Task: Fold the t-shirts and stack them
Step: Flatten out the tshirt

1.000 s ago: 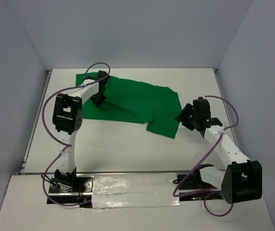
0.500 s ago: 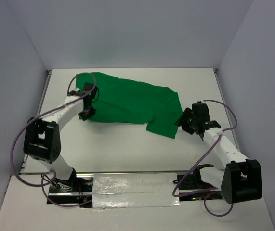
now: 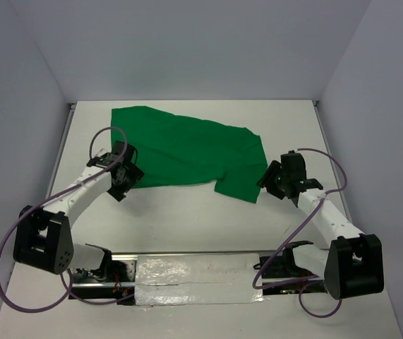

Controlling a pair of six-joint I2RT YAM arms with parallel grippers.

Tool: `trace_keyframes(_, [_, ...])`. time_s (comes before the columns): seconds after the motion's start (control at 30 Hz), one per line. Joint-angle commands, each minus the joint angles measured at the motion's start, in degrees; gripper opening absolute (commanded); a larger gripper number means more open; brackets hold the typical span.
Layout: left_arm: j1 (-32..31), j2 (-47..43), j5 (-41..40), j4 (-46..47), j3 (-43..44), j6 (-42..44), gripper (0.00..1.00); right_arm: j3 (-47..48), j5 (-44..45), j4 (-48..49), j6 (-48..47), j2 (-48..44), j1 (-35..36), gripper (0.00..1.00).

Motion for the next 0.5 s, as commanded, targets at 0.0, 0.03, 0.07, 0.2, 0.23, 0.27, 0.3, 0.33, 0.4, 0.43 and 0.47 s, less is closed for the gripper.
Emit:
trace_keyframes(0.0, [0.1,1.9,-3.3,4.0,2.5,-1.9,0.84,0.0,0.1,1.7,-0.3,-1.1,0.2,0.58])
trace_keyframes(0.03, [0.2,3.3,-4.9,4.5,3.3,-1.3,0.82,0.1,-0.2,1.6,-0.2,-1.0,0.1,0.58])
trace_keyframes(0.07, [0.6,6.7,-5.1,5.0,4.8,-0.1,0.79,0.2,-0.3,1.7,-0.3,-0.9,0.1,0.58])
trace_keyframes(0.2, [2.7,13.3,-4.5,4.6,8.3,-0.7,0.78,-0.1,-0.6,1.6,-0.5,-0.9,0.1,0.58])
trace_keyframes(0.23, [3.1,13.9,-5.1,4.5,8.4,-1.2,0.78,-0.2,-0.6,1.6,-0.5,-1.0,0.1,0.58])
trace_keyframes(0.27, [3.9,14.3,-5.4,4.9,8.3,-1.6,0.78,-0.3,-0.7,1.6,-0.5,-1.0,0.1,0.58])
trace_keyframes(0.3, [4.3,14.9,-5.4,5.4,8.2,-2.0,0.79,-0.6,-0.7,1.7,-0.5,-1.0,0.1,0.58])
trace_keyframes(0.33, [4.6,15.2,-5.7,5.5,8.3,-2.4,0.79,-0.9,-0.7,1.7,-0.4,-1.0,0.1,0.58])
trace_keyframes(0.4, [5.0,16.5,-7.3,4.9,8.9,-2.8,0.78,-1.3,-1.0,2.0,-0.3,-0.9,0.0,0.58])
trace_keyframes(0.43, [5.2,16.9,-7.4,4.7,9.0,-2.7,0.77,-1.4,-1.1,2.1,-0.3,-0.6,0.1,0.58])
trace_keyframes(0.47, [5.5,17.3,-7.3,5.1,8.9,-2.7,0.76,-1.5,-1.2,2.2,-0.3,-0.6,0.1,0.58])
